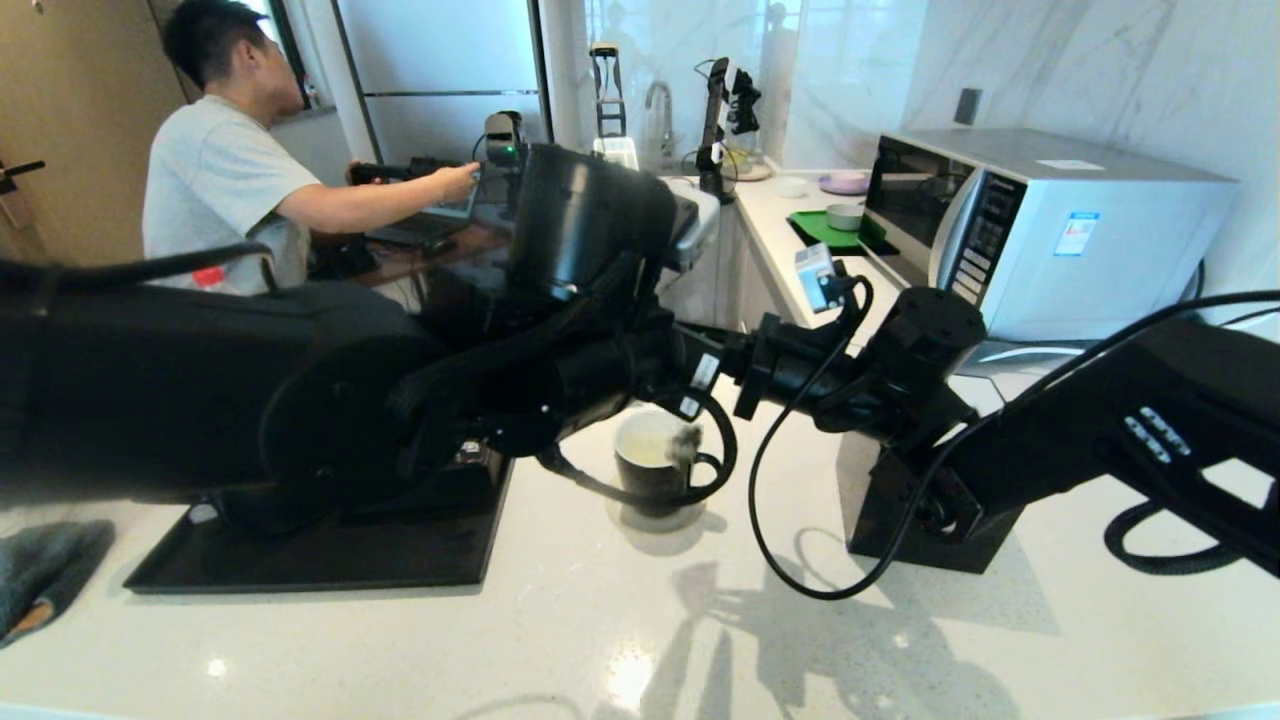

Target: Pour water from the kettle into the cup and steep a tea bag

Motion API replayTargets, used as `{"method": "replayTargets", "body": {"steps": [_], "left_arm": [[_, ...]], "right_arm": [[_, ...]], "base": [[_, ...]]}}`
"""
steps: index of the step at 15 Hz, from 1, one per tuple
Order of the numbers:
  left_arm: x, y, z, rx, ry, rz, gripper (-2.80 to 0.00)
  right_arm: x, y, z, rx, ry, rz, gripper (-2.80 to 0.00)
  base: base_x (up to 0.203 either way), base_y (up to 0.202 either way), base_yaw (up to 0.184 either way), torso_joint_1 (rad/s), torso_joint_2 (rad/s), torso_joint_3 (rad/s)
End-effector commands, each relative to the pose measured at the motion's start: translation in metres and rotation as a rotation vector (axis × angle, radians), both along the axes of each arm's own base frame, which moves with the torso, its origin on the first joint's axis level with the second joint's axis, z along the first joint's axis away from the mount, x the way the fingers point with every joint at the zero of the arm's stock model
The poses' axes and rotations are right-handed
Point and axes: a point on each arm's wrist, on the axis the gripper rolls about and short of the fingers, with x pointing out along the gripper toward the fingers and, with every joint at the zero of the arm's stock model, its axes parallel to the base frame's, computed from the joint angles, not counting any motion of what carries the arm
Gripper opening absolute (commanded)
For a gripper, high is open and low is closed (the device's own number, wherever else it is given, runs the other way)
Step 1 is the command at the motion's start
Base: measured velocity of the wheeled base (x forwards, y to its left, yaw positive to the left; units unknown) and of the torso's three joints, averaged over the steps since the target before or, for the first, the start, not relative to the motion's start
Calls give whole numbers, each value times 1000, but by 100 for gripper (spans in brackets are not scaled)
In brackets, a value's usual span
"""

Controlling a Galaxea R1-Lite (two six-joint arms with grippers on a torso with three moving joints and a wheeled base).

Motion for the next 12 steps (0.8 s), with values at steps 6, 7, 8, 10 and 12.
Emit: {"method": "replayTargets", "body": {"steps": [6, 7, 8, 10, 12], "left_arm": [[9, 21, -17, 30, 49, 85, 0], [10, 25, -17, 17, 52, 114, 0], [10, 27, -15, -13, 59, 143, 0], [11, 34, -13, -50, 64, 196, 0], [7, 43, -14, -42, 71, 210, -280]], "right_arm": [[5, -3, -2, -1, 5, -7, -280], [7, -6, -3, -2, 5, -16, -280], [8, -7, -3, -2, 6, -19, -280], [11, -8, 3, 7, -12, -21, -280], [15, -6, 10, 10, -19, -21, -280]], "base": [[0, 0, 0, 0, 0, 0], [0, 0, 0, 0, 0, 0], [0, 0, 0, 0, 0, 0], [0, 0, 0, 0, 0, 0], [0, 0, 0, 0, 0, 0]]}}
